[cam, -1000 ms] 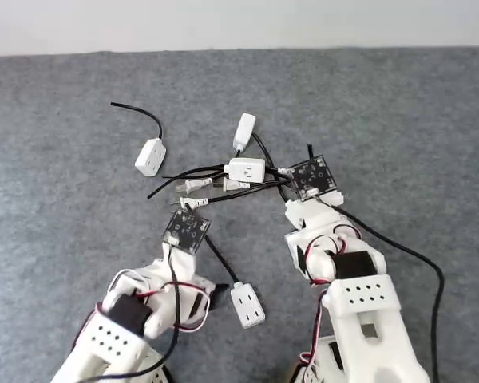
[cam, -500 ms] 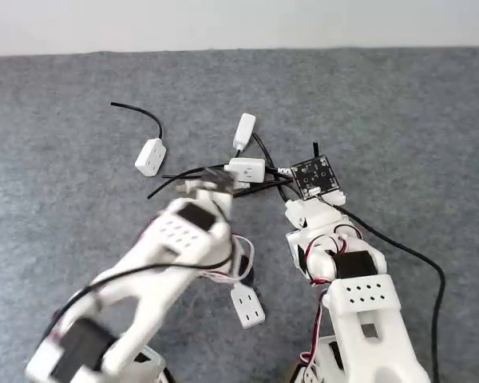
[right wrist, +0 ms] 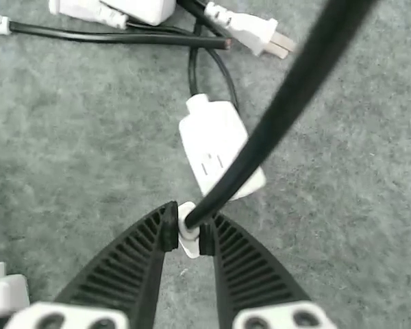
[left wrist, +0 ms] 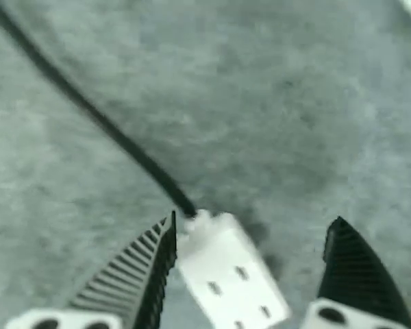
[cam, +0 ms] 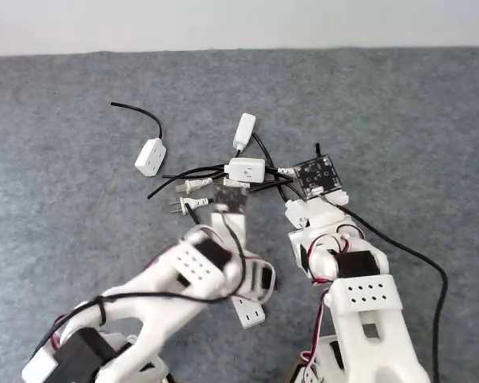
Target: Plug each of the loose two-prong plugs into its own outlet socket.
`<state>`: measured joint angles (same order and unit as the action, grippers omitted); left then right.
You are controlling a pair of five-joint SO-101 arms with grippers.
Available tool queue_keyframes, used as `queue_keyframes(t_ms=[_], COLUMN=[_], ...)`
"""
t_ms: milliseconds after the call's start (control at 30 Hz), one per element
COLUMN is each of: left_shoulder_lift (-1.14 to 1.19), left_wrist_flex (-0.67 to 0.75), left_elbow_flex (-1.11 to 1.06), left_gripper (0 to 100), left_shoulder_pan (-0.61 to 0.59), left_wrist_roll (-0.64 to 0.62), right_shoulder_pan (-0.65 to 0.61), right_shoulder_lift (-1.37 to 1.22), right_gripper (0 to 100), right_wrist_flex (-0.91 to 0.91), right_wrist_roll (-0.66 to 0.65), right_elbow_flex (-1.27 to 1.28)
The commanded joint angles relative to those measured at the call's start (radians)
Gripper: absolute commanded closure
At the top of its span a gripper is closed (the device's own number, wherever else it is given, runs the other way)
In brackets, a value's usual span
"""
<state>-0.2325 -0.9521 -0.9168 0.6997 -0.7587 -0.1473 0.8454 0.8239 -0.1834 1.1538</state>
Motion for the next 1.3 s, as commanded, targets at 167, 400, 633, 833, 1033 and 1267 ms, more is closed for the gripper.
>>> queue_keyframes(t_ms=[167, 400, 633, 833, 1033, 1267], left_shoulder_lift=[0.069, -0.061, -0.147, -0.020, 0.114, 0.133], left_wrist_flex=[0.029, -0.094, -0.068, -0.006, -0.011, -0.006], left_elbow_flex=[0.007, 0.050, -0.044, -0.047, 0.016, 0.051], left_gripper=[68, 68, 68, 68, 78, 96], left_shoulder_pan=[0.041, -0.023, -0.058, -0.060, -0.060, -0.058], left_wrist_roll=[-0.161, -0.161, -0.157, -0.161, -0.155, 0.017], right_shoulder_pan=[0.015, 0.008, 0.013, 0.015, 0.015, 0.015], right_shoulder_lift=[-0.004, -0.004, -0.004, -0.004, -0.004, -0.004], right_gripper=[99.0, 99.0, 99.0, 99.0, 99.0, 99.0], right_wrist_flex=[-0.041, -0.042, -0.042, -0.042, -0.042, -0.042], right_wrist_roll=[0.029, 0.029, 0.035, 0.035, 0.035, 0.035], right_elbow_flex=[-0.066, -0.064, -0.064, -0.064, -0.064, -0.064])
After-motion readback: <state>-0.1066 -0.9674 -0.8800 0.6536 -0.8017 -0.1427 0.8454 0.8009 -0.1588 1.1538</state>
